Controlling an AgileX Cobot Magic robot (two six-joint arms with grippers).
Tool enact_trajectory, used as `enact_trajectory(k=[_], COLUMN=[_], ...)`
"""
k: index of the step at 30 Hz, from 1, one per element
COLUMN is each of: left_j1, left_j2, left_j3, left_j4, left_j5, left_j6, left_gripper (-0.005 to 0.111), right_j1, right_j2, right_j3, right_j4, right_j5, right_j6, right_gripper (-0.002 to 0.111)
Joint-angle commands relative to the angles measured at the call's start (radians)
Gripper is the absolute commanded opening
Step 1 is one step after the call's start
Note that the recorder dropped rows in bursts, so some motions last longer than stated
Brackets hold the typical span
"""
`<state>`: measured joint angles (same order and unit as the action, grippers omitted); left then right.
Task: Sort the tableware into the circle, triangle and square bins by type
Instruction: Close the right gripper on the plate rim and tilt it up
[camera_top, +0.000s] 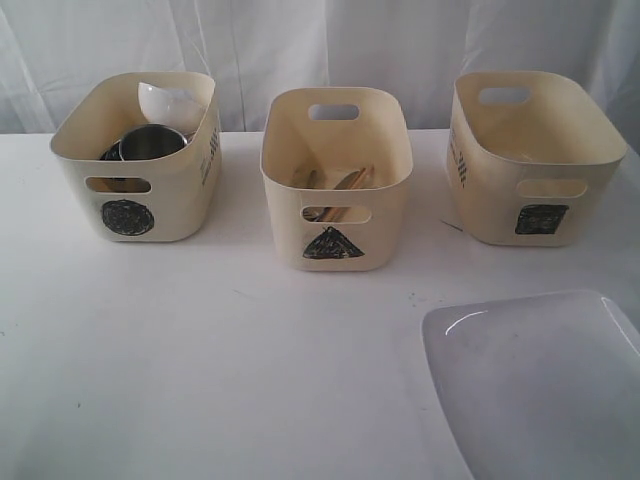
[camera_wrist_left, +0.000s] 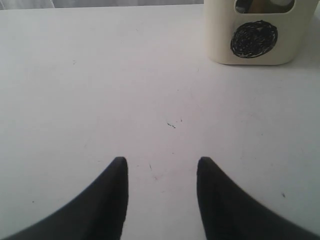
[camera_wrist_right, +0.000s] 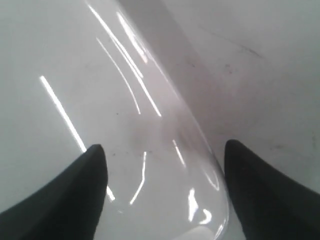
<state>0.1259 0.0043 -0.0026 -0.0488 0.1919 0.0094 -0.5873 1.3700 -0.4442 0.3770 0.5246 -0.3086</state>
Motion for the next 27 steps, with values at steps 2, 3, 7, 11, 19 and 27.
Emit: enact_trajectory(k=[2,3,7,11,19,27], left_j1=[0.002,0.002,0.002,0.002,0.002,0.002], left_j2=[-0.004,-0.004,-0.004,-0.004,-0.004,-0.004], left_j3=[0.003,0.003,0.003,0.003,0.003,0.003], left_j4=[-0.001,-0.001,-0.001,-0.001,-0.001,-0.001], left_j5=[0.003,0.003,0.003,0.003,0.003,0.003], left_j6=[-0.009,-0.009,-0.009,-0.009,-0.009,-0.009], left_gripper=[0.049,0.049,0.049,0.049,0.049,0.049], right_j1=[-0.002,-0.002,-0.002,-0.002,-0.002,-0.002], right_j2=[0.010,0.012,0.029,0.040,0.040,0.040], right_j3=[-0.007,-0.007,-0.007,-0.007,-0.007,-0.007], right_j4=[0.022,0.022,0.024,0.041,0.070,0.075], right_j5=[-0.007,-0.004,0.017,0.050,0.073,0.079], right_j6=[-0.032,-0.032,-0.032,-0.045,-0.073,-0.073], right_gripper=[0.063,0.063,0.063,0.063,0.033,0.000])
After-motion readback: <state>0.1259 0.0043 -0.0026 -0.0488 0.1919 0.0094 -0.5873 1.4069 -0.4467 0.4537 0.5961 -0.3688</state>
